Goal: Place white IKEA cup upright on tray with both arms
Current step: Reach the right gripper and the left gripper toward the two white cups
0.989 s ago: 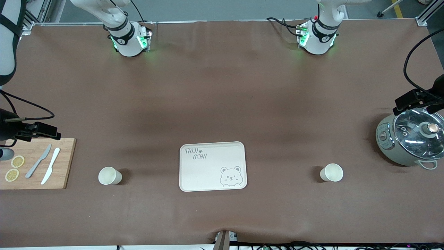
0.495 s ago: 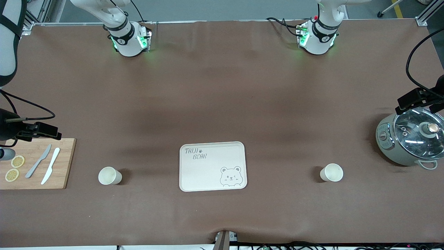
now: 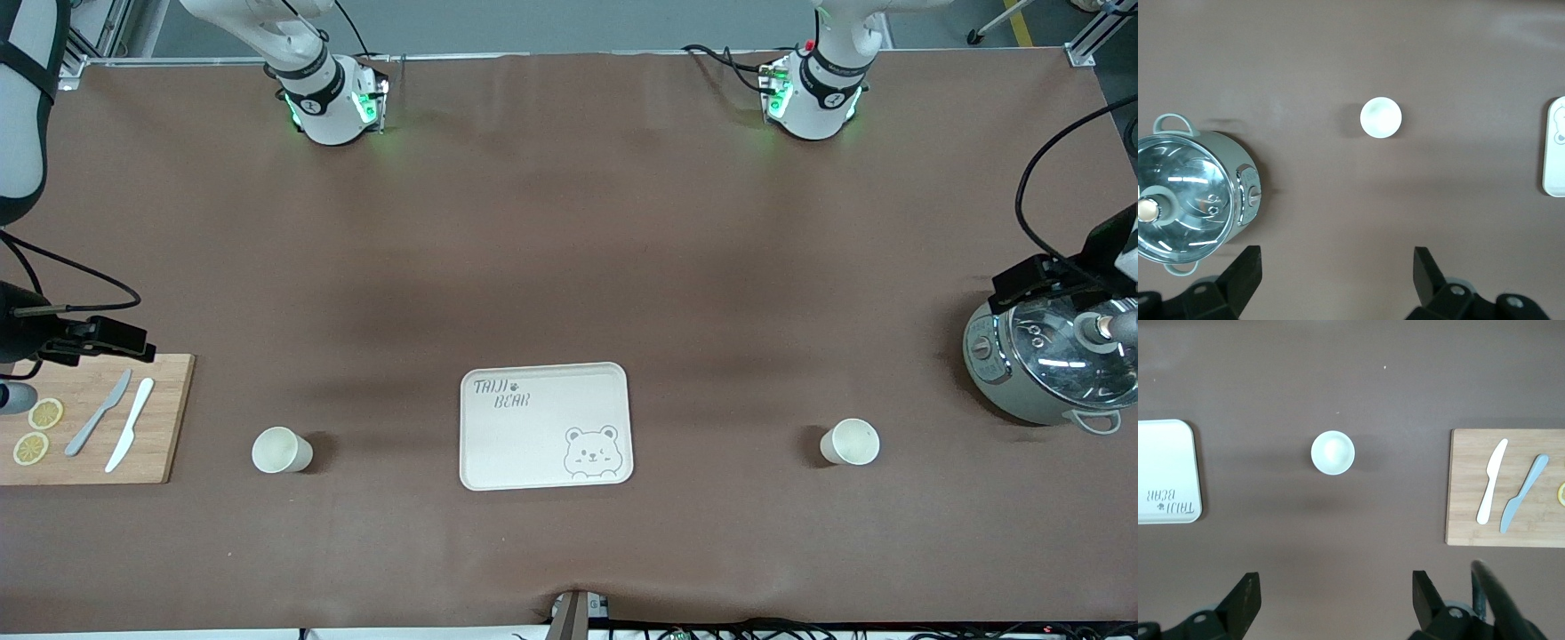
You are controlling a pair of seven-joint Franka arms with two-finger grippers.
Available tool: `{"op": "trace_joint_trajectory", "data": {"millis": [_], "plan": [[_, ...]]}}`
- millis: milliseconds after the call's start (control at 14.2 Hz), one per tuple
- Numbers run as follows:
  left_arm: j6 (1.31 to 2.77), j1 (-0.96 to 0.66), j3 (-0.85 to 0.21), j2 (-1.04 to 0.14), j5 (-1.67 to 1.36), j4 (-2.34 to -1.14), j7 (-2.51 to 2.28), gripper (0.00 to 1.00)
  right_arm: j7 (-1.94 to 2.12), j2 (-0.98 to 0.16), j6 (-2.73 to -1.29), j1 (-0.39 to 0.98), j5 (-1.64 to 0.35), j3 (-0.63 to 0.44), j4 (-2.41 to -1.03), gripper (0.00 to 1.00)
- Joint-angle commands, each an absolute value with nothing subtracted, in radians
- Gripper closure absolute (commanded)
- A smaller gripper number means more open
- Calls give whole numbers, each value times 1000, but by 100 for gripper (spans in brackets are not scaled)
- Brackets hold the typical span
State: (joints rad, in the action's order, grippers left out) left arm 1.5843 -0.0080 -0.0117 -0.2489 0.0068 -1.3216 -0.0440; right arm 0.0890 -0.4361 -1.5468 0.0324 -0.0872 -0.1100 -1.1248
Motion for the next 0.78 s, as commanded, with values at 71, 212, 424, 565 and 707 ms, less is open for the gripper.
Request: {"op": "trace_joint_trajectory", "data": {"millis": [71,212,424,565,707], "plan": [[1597,-12,-12,-328,-3,-1319,-54,0,138,-515,-1609,20,-92,-107,-1123,0],[1617,-14,-12,-363,-5,-1318,-54,0,141,-567,-1667,18,-97,-106,-1124,0],[1677,-14,-12,-406,-5,-1319,-54,0,140,-643,-1747,18,-112,-106,-1124,0],[1701,-12,-12,-437,-6,-1319,-54,0,141,-676,-1761,21,-117,-106,-1126,0],[1721,-12,-12,-469,-6,-1319,-54,0,137,-719,-1807,26,-120,-106,-1127,0]]}}
